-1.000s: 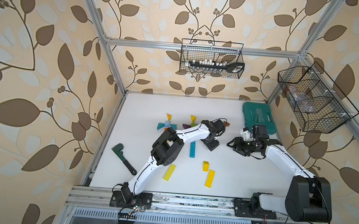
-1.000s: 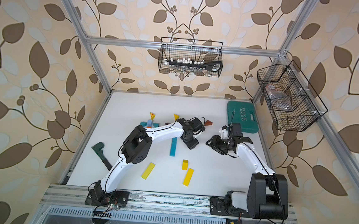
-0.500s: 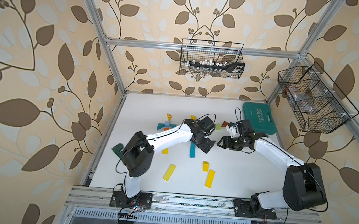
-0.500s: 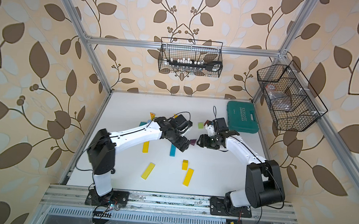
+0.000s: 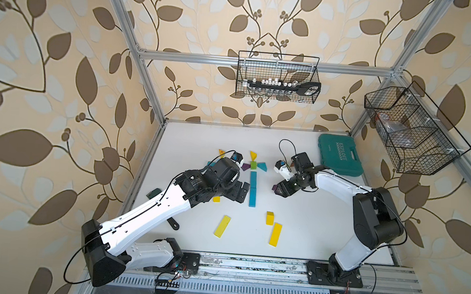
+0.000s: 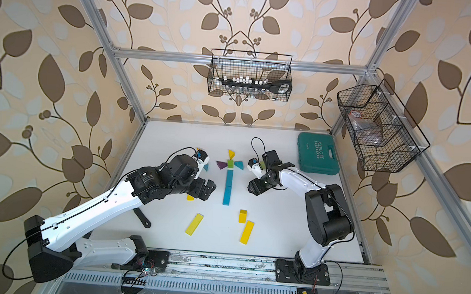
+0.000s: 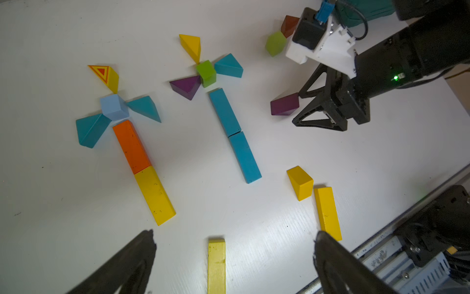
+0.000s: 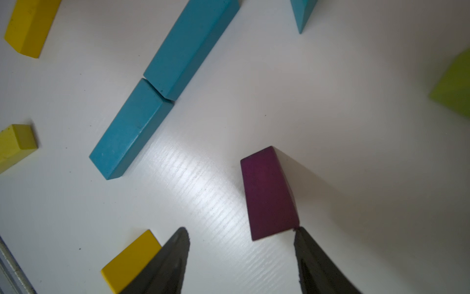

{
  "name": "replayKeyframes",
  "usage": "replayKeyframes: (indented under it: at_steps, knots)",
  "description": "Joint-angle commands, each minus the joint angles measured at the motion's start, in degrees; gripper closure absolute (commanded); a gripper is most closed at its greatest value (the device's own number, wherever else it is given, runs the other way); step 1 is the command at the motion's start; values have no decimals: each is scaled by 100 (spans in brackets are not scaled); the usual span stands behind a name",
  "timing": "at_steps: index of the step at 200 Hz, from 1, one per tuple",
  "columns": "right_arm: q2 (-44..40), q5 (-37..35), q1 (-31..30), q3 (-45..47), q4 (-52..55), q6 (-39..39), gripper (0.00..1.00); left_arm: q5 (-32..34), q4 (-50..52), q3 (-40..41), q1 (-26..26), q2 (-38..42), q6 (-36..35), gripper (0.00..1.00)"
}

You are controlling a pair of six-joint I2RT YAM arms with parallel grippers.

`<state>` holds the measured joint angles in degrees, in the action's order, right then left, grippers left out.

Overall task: Assemble a small pinwheel with building blocks
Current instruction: Adjust the building block at the center of the board.

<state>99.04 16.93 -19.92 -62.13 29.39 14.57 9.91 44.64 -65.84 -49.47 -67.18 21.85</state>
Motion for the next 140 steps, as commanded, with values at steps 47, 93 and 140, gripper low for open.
replayKeyframes:
  at_steps: [47,93,140]
  knots:
    - [742,37,-35,-568,213,1054,35,424,218,24,17,-177,-2,1]
    - [859,37,-64,-712,357,1102,49,430,158,63,25,-190,-58,1]
    - [882,31,-116,-794,583,476,74,438,144,46,26,-147,3,1]
